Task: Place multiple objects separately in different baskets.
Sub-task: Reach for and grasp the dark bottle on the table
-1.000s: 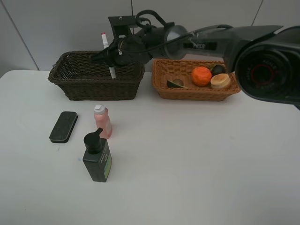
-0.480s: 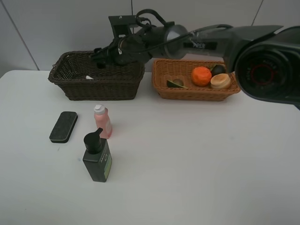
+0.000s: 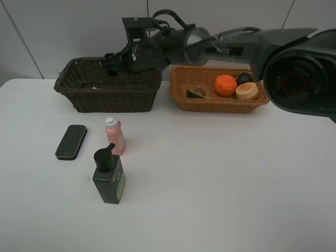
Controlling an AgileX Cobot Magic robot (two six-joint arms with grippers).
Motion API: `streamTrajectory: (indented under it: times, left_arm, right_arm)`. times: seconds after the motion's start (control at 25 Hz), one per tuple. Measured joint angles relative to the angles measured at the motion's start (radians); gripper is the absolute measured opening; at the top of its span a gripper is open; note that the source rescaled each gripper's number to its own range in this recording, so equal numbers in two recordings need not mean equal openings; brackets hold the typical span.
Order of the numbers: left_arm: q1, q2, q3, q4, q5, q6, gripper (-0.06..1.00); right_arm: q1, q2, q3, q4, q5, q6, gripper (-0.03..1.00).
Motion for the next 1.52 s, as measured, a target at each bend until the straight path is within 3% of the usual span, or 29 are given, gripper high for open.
streamTrajectory:
  times: [0.2, 0.88, 1.08, 1.4, 1.52]
  left_arm:
    - [0.0, 0.0, 0.0, 0.0, 0.0, 0.0, 1.0]
    - [0.0, 0.0, 0.0, 0.0, 0.0, 0.0, 1.0]
    - [0.0, 0.0, 0.0, 0.0, 0.0, 0.0, 1.0]
    - [0.0, 0.0, 0.0, 0.0, 0.0, 0.0, 1.0]
    - [0.0, 0.0, 0.0, 0.0, 0.0, 0.0, 1.0]
  right_arm:
    - [0.0, -0.022, 0.0, 0.0, 0.053, 0.0, 1.0]
    - [0.007, -0.238, 0.0, 0.015, 0.408, -0.007, 1.0]
    - [0.037, -0.315, -0.001, 0.054, 0.576, -0.09, 1.0]
    - [0.082, -0.4, -0.002, 0.223, 0.932, -0.181, 1.0]
    - [0.105, -0.413, -0.002, 0.253, 0.971, -0.181, 1.0]
